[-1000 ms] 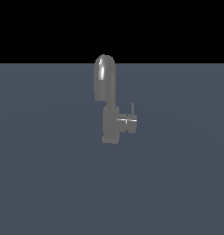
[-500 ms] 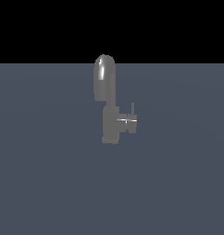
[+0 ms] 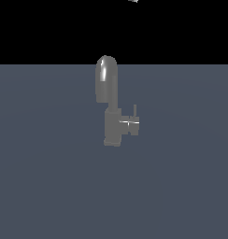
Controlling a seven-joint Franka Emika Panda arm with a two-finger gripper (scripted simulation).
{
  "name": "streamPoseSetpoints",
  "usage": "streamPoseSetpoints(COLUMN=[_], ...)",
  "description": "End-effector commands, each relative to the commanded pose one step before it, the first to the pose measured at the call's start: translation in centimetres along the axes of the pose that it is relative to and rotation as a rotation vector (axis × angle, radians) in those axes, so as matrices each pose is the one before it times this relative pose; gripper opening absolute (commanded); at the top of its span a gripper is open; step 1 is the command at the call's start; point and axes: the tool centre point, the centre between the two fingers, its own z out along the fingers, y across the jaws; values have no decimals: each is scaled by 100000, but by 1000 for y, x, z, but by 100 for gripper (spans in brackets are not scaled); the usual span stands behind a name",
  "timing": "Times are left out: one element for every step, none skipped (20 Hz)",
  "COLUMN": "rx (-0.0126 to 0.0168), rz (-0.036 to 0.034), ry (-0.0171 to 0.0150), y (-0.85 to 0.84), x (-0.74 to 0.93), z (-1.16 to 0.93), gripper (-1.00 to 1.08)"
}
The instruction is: Turn on the faucet by rotating a designated handle.
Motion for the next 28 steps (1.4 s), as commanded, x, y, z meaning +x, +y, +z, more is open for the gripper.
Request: streamPoseSetpoints(rx=[4830,1942,1962,1985,2009,2034,2061,2090,2122,2155,2191,2230,2271,2292,2303,2315,2327,2341,2354,2367,2381,2394,2406,2417,2417,2340,2237,2127], rz=[4606,1853,1870,1888,1909,1931,1955,1981,2011,2042,2075,2113,2153,2174,2186,2200,2214,2230,2245,2261,2277,2293,2308,2323,2325,2255,2159,2055], ry=[-4078,-1657,-1675,-1695,-1716,-1739,-1762,-1788,-1816,-1846,-1877,-1912,-1948,-1968,-1978,-1989,-2000,-2012,-2024,-2036,-2048,-2059,-2070,-2080,-2080,-2014,-1926,-1834], y=[56,19,19,19,20,20,21,21,22,23,23,24,25,25,25,25,26,26,26,27,27,28,29,29,30,30,29,28], x=[1793,717,723,730,738,747,755,765,776,787,798,811,825,832,835,839,842,847,851,856,860,865,869,874,874,846,810,770], z=[252,101,102,103,103,104,105,107,108,110,112,114,117,118,120,121,123,125,127,130,132,135,138,142,145,143,140,136], gripper=[-100,-100,-100,-100,-100,-100,-100,-100,-100,-100,-100,-100,-100,-100,-100,-100,-100,-100,-100,-100,-100,-100,-100,-100,-100,-100,-100,-100])
